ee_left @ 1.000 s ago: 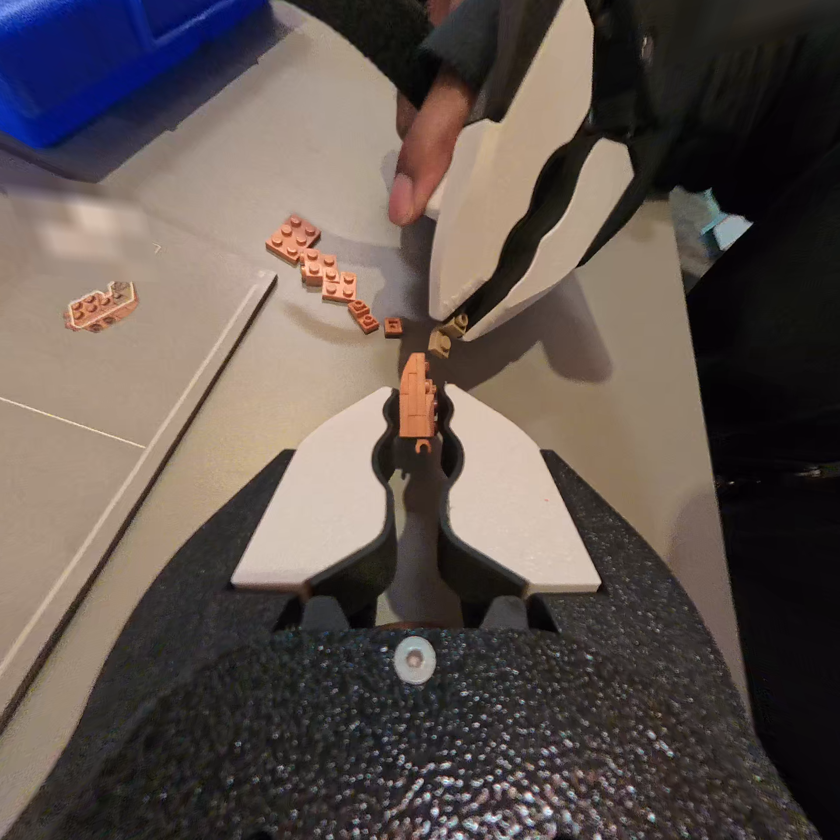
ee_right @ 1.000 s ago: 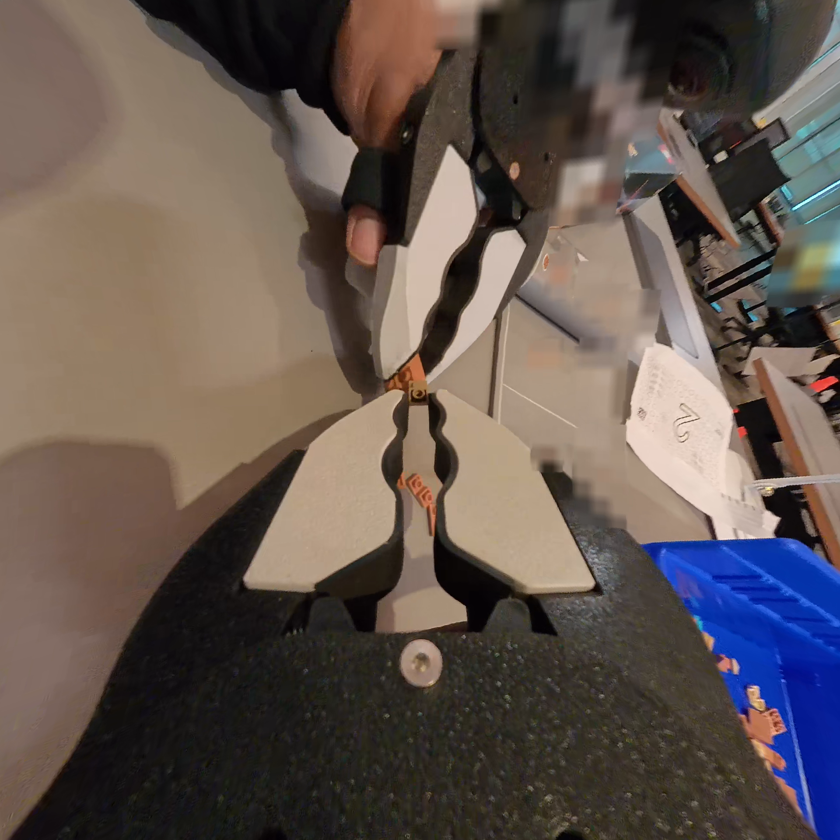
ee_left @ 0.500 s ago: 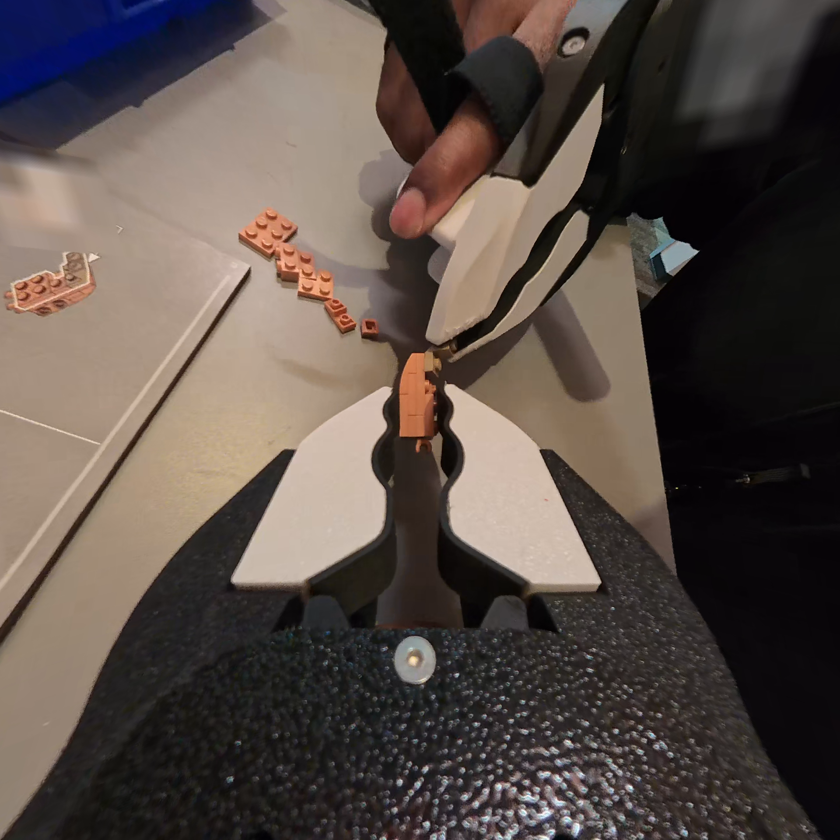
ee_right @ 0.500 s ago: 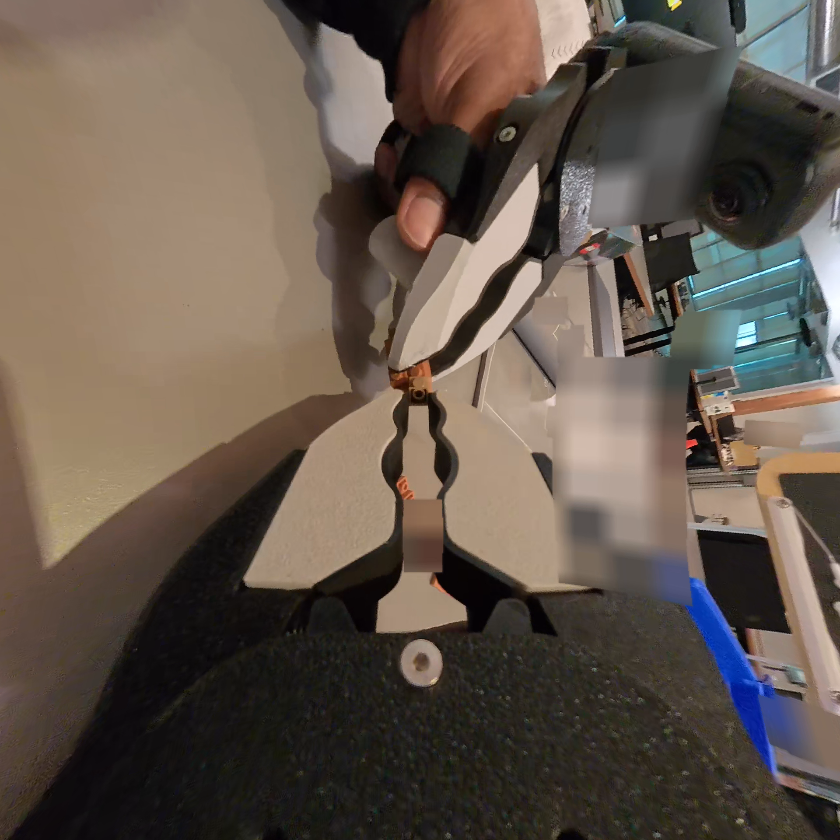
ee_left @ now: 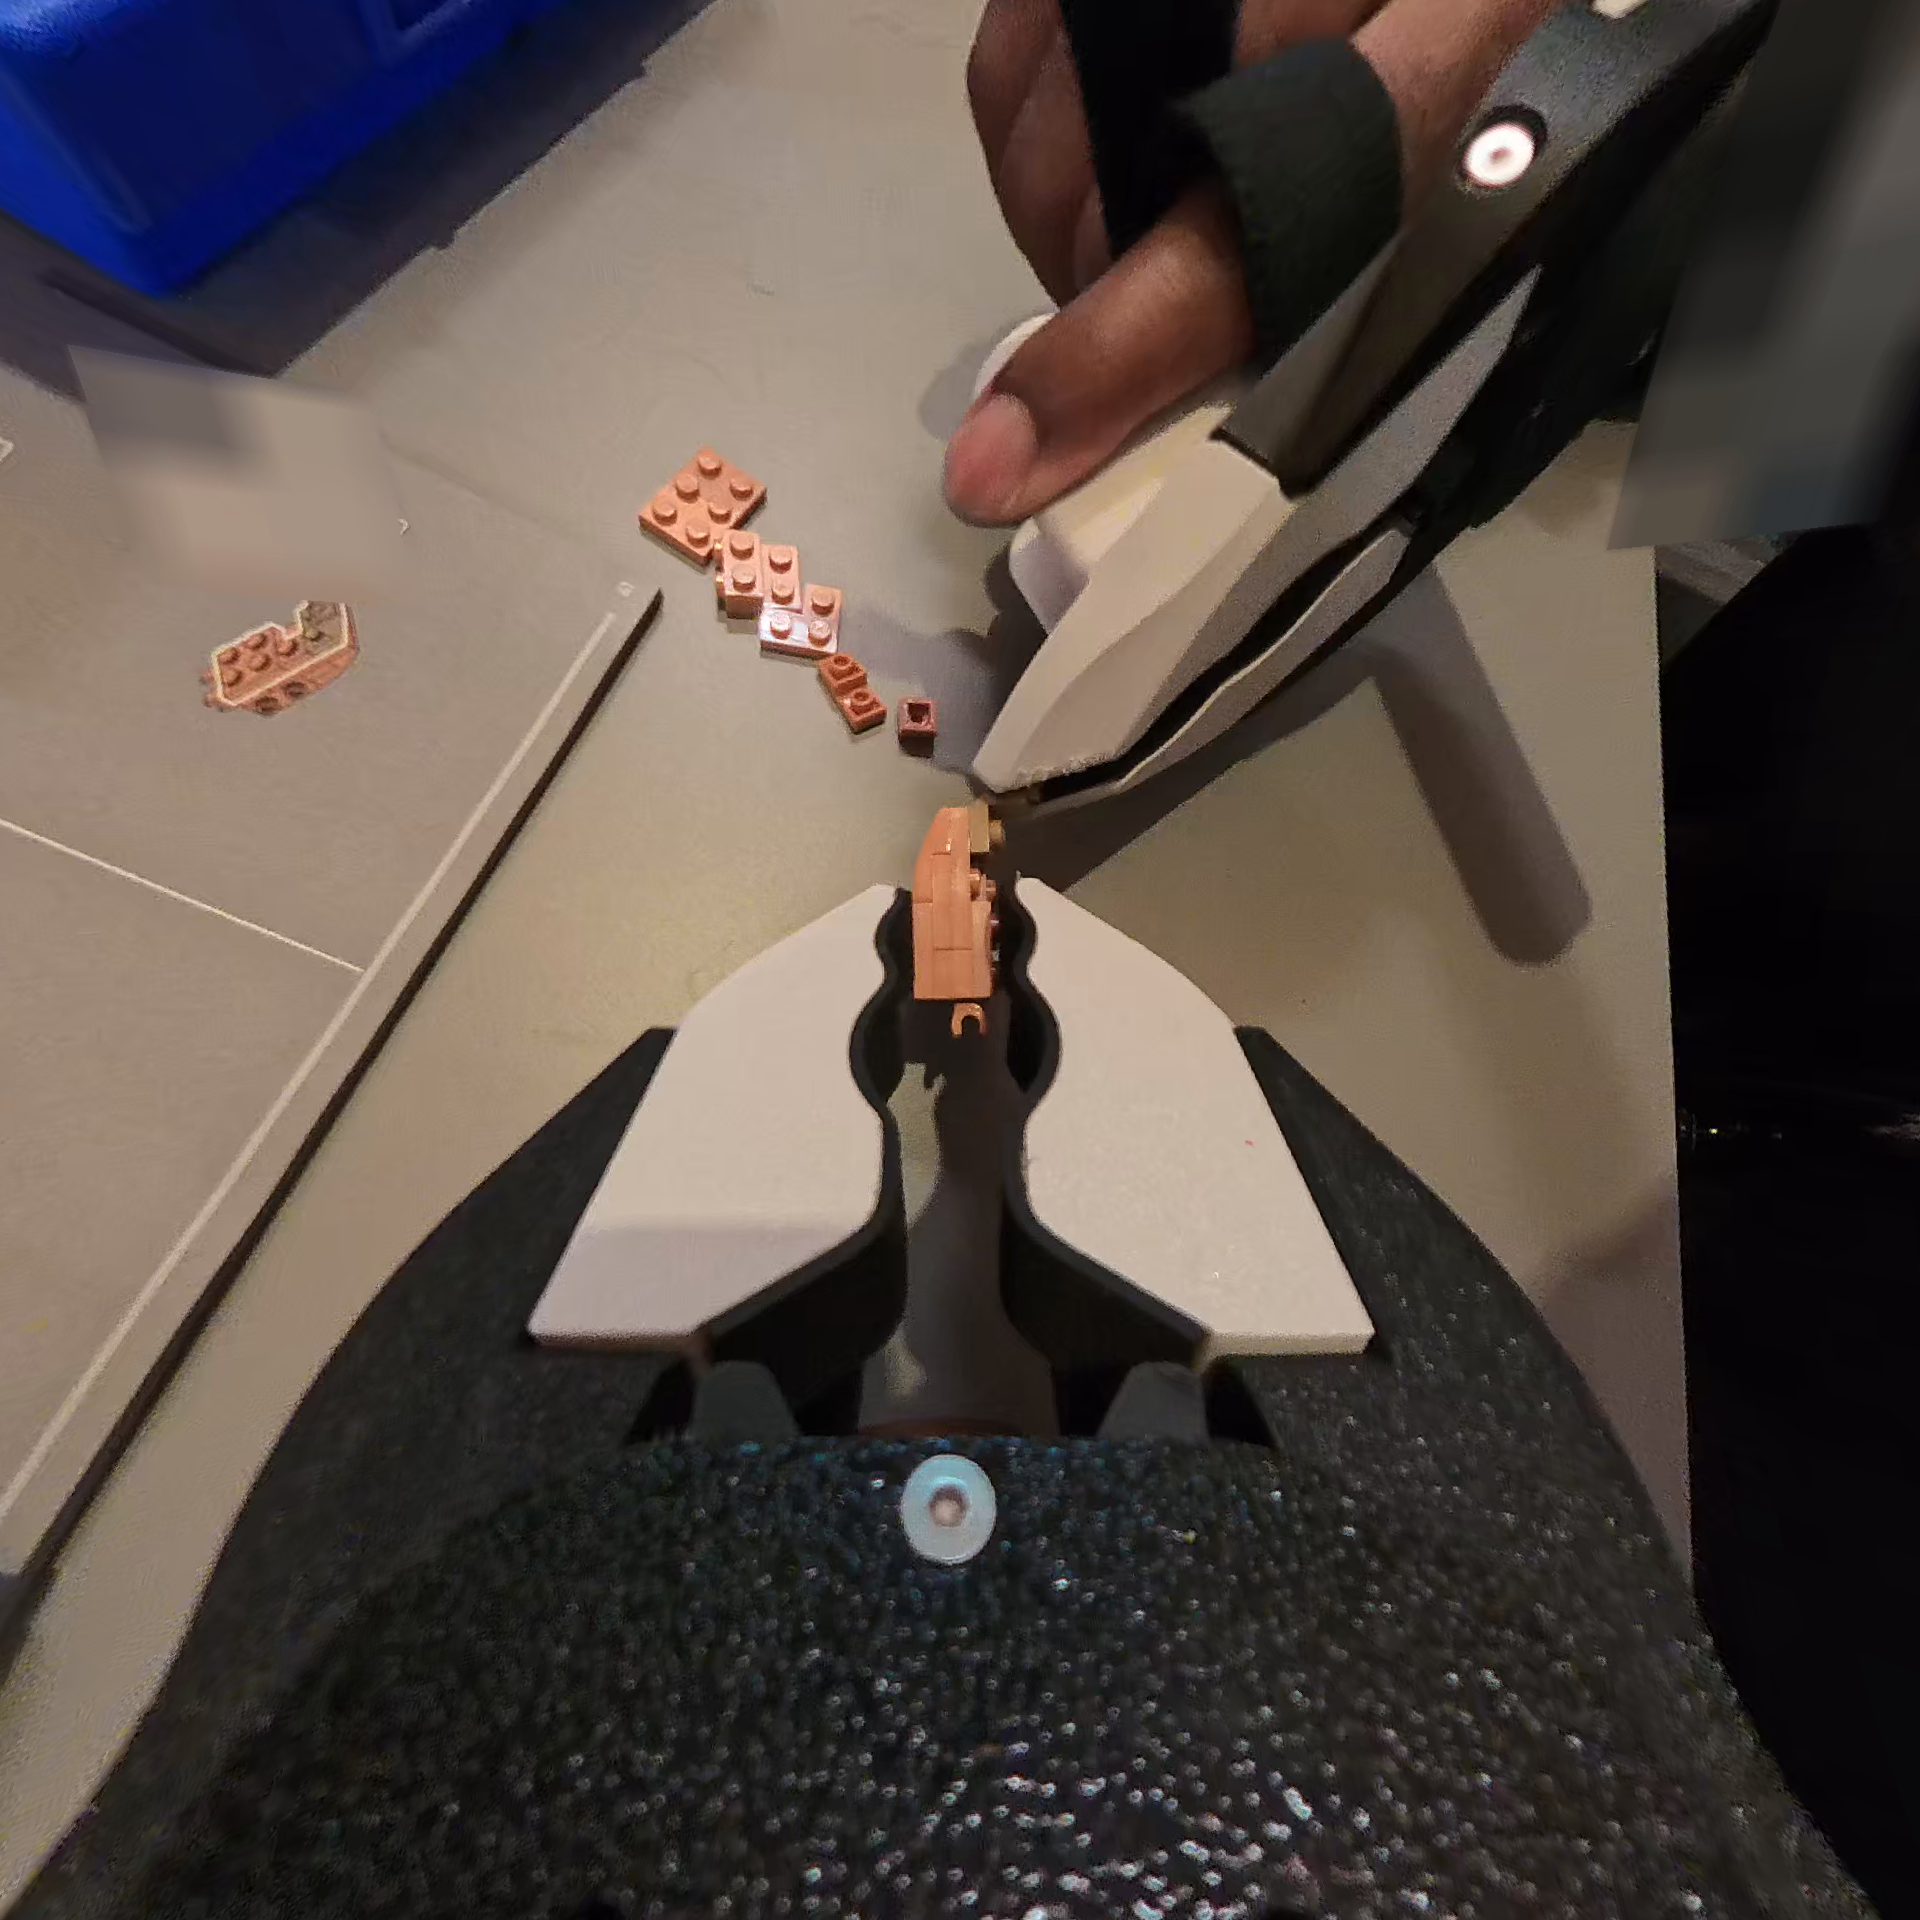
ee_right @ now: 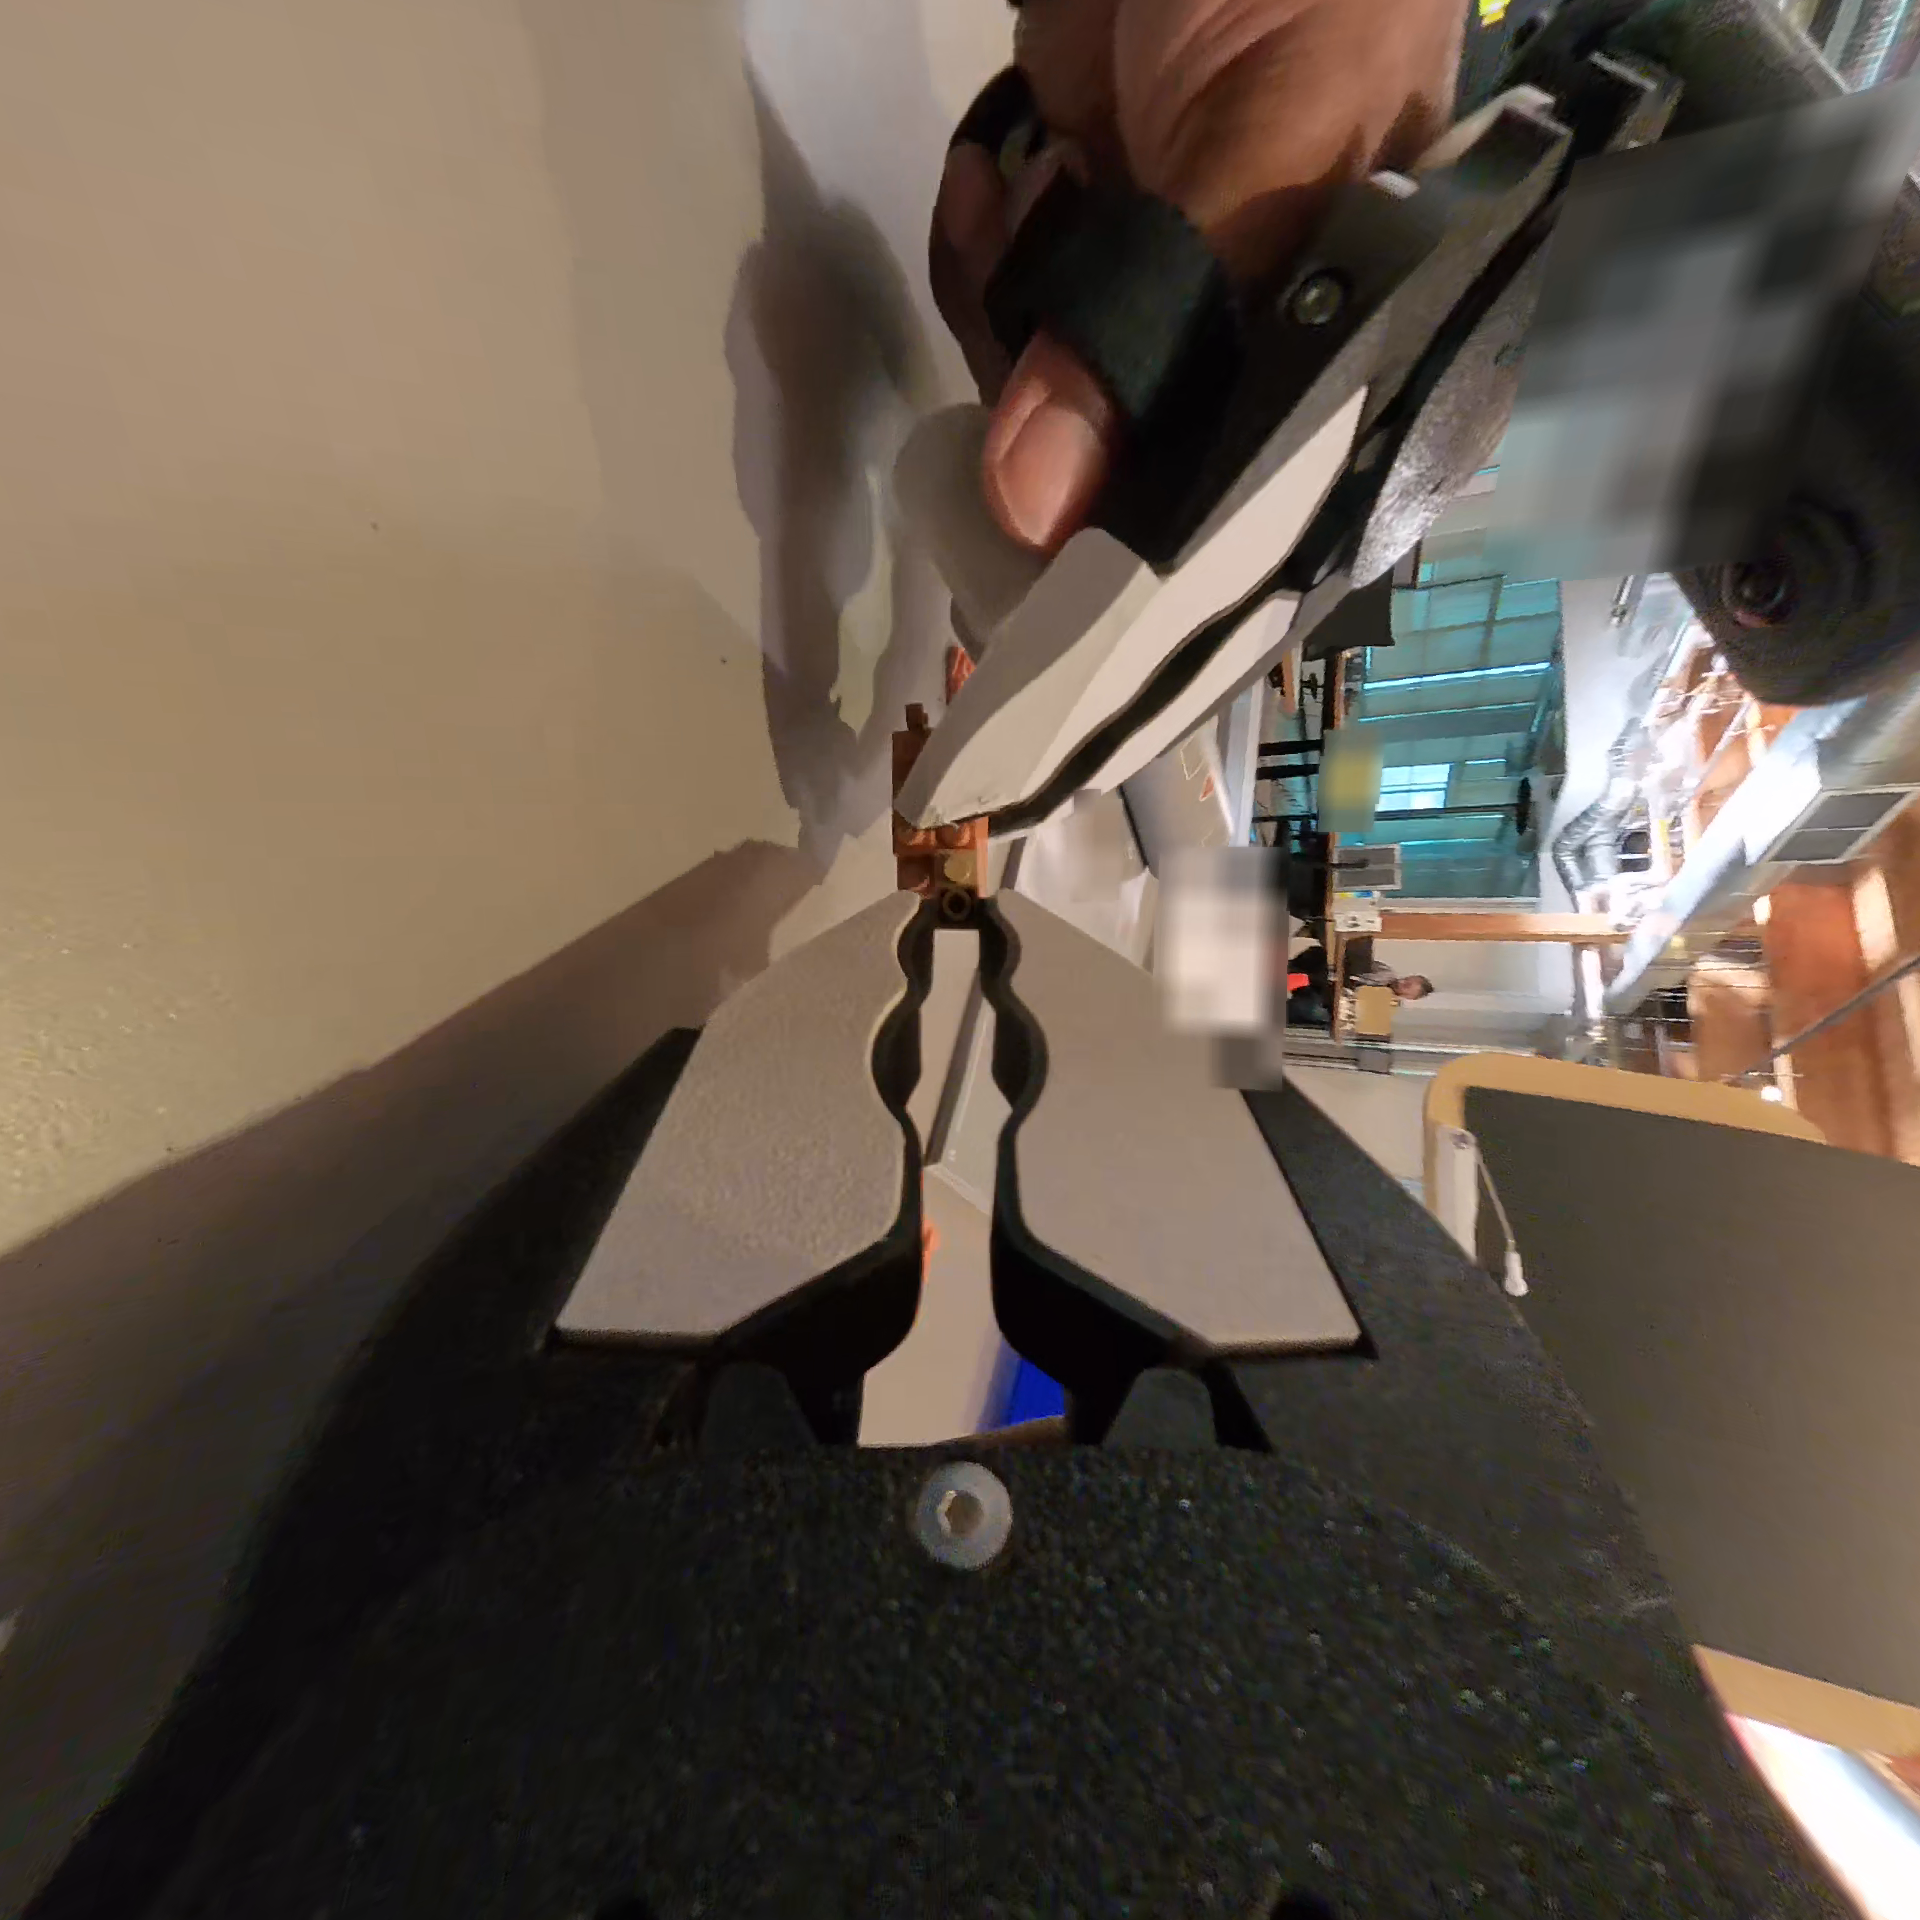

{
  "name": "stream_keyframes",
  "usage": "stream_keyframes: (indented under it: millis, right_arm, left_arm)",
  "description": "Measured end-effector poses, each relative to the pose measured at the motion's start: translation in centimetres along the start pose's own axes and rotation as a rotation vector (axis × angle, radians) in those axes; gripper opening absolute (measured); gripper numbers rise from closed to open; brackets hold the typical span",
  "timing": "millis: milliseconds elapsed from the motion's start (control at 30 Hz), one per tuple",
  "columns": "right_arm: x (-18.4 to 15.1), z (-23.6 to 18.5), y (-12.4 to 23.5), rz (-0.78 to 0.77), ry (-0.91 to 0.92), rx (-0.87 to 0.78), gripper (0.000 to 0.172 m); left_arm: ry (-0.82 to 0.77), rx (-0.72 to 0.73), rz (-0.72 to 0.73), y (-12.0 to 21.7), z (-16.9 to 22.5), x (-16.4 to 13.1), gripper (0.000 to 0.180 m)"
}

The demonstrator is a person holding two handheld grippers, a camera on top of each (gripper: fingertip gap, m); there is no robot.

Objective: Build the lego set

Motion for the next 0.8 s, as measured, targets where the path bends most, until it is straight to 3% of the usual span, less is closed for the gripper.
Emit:
stream_keyframes:
  millis: [267,800]
  right_arm:
    - [0.3,-0.3,-0.5,-0.117,0.141,-0.039,0.008]
    - [0.3,0.5,-1.5,-0.254,0.020,-0.128,0.008]
  left_arm:
    - [0.045,0.026,-0.013,-0.1,-0.1,-0.2,0.015]
    - [0.088,0.083,0.044,0.5,-0.8,0.3,0.015]
Point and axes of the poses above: each gripper's, where its closed fingertips meet, y back along the fingers, x out of its top, z = x × y across the jaws, the point moved 7 cm from there along y, back along the fingers, and after that the axes turned 9 degrees about x, right-handed, at the moved point
